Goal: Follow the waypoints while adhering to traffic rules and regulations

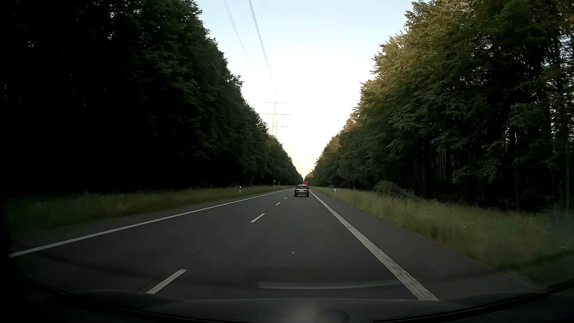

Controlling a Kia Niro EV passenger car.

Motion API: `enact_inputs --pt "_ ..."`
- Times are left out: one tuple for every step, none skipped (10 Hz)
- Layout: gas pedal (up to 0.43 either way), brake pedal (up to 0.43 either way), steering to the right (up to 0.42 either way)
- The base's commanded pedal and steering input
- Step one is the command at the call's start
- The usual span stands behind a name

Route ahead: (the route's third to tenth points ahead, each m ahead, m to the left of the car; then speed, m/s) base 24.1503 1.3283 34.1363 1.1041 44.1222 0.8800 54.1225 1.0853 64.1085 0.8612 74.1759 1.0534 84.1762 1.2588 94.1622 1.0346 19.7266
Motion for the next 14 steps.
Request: enact_inputs --pt "0.067 0.024 0.001" --pt "0.067 0.018 0.001" --pt "0.067 0.018 0.002" --pt "0.067 0.024 0.002" --pt "0.067 0.018 0.002" --pt "0.067 0.018 0.002" --pt "0.079 0.018 0.002" --pt "0.079 0.018 0.001" --pt "0.079 0.018 0.001" --pt "0.079 0.024 0.002" --pt "0.079 0.018 0.001" --pt "0.079 0.018 0.002" --pt "0.079 0.018 0.002" --pt "0.079 0.024 0.002"
